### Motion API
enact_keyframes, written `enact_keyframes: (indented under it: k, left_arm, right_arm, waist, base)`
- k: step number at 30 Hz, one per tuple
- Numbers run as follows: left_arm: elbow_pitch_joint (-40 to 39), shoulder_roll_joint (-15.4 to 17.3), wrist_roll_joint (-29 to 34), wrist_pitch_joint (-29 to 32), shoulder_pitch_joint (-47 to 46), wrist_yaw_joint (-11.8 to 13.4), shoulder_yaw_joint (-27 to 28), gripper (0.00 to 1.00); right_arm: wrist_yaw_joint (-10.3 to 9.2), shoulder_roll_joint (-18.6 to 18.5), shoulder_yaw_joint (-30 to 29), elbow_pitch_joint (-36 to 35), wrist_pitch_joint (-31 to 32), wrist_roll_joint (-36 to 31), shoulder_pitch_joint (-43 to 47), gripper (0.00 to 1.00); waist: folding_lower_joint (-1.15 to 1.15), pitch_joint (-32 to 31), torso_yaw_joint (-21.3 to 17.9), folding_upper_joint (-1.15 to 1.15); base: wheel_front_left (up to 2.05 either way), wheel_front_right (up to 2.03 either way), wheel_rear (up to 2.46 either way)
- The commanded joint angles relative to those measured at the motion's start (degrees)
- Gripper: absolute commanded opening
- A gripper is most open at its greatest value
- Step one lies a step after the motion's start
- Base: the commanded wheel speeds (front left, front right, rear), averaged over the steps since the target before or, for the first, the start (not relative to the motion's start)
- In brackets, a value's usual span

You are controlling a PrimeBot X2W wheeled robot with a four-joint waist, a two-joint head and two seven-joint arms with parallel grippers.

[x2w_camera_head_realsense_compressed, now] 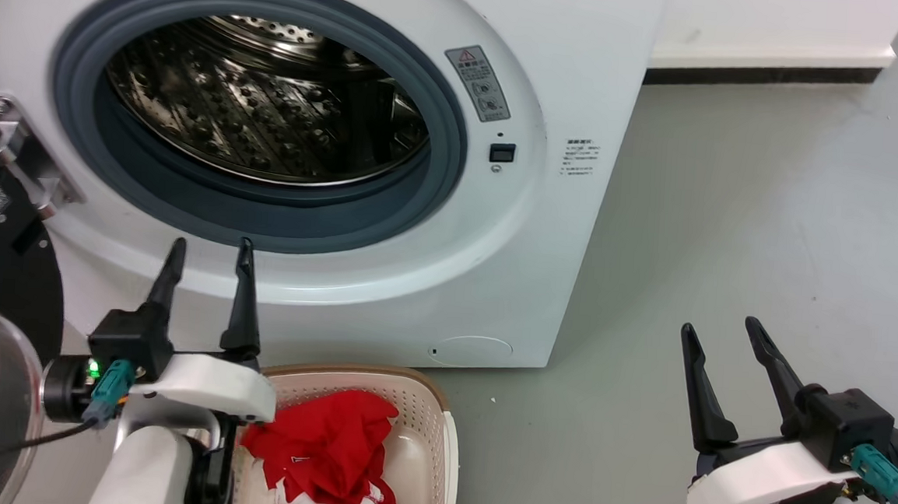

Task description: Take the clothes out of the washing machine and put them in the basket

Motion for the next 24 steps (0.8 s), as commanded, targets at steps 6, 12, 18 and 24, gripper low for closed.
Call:
enact_keyframes:
  k: [6, 12, 18, 24]
  left_arm:
    - [-9.28, 2.52, 2.84, 1.7, 5.15, 2.94, 0.5, 1.0]
    - [-16.98, 3.97, 3.38, 6.24, 11.99, 5.22, 1.2, 1.0]
    - [-20.23, 4.33, 3.55, 9.67, 16.74, 5.67, 0.02, 1.0]
    - [-19.34, 4.11, 2.63, 10.79, 18.83, 5.4, -0.76, 1.0]
  right_arm:
    - [-0.04, 0.05, -0.9, -1.34, 0.82, -0.62, 2.28, 1.0]
    - [-0.04, 0.06, -1.84, -1.89, 1.0, -0.34, 4.4, 1.0]
    - [-0.04, 0.06, -2.08, -2.54, 1.43, -0.85, 6.02, 1.0]
    - [-0.04, 0.06, -1.9, -2.48, 1.51, -0.76, 6.81, 1.0]
  waist:
    - [0.01, -2.7, 1.72, 0.0]
    - [0.01, -5.31, 2.5, 0.0]
    - [0.01, -6.98, 3.41, 0.0]
    - [0.01, -8.27, 3.41, 0.0]
  base:
    - [0.0, 0.0, 0.0]
    - [0.0, 0.0, 0.0]
    - [0.0, 0.0, 0.0]
    - [0.0, 0.0, 0.0]
